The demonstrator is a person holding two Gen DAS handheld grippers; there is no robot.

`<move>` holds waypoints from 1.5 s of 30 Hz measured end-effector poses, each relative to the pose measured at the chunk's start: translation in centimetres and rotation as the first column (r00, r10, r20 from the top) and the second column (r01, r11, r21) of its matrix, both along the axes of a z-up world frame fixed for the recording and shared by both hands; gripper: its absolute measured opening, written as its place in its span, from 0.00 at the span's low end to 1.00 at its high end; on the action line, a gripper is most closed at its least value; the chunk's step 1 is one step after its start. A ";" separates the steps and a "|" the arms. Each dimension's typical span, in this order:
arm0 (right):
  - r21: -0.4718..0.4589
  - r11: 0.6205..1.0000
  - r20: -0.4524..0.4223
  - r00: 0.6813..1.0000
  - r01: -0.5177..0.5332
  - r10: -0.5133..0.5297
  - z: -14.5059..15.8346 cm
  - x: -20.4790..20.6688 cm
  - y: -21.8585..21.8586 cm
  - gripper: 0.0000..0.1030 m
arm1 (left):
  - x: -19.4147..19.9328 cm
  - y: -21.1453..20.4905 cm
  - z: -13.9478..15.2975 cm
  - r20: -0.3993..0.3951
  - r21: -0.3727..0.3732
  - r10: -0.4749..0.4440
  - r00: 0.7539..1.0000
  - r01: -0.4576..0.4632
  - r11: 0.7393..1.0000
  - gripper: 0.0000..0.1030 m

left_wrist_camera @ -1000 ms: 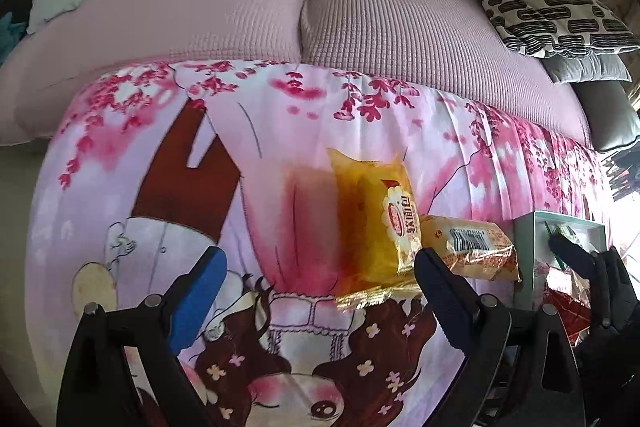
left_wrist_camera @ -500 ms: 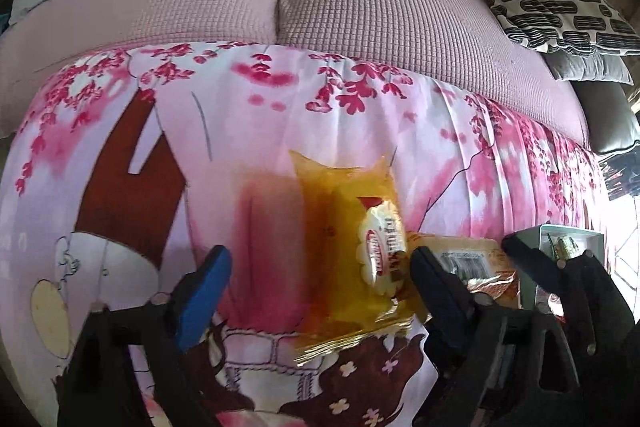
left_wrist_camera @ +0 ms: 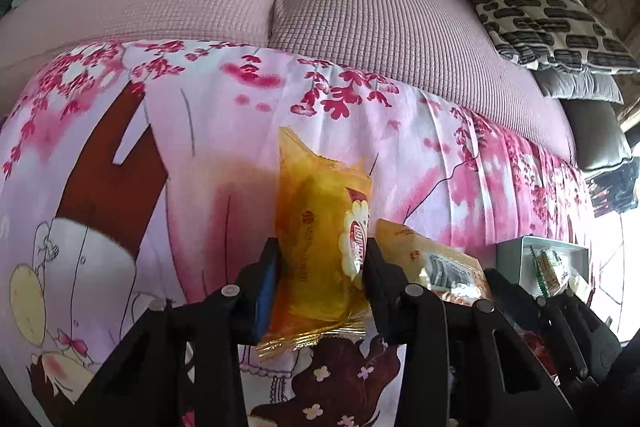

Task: Organize snacks
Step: 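Carry the yellow pack and wafer roll over the tray with both grippers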

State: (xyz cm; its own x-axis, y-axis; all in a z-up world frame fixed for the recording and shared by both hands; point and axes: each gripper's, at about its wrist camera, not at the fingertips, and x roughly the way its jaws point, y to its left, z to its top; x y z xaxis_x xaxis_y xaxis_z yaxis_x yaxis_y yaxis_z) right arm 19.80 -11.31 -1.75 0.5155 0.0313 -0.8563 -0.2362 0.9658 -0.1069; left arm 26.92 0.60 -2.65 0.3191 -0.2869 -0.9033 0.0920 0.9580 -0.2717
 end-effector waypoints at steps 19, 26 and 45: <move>0.356 0.900 0.080 0.951 0.252 -0.298 4.8 -10.7 -6.4 0.37 | -10.7 1.3 4.8 0.167 -0.092 0.203 0.965 -0.190 0.977 0.40; 0.418 0.861 0.091 0.930 0.288 -0.356 6.3 -14.1 -8.9 0.37 | -13.1 -0.3 5.8 0.184 -0.073 0.225 0.957 -0.215 0.974 0.39; 0.490 0.778 0.106 0.859 0.393 -0.501 7.8 -19.3 -16.5 0.37 | -17.6 -10.0 8.7 0.256 -0.025 0.075 0.964 -0.072 0.997 0.40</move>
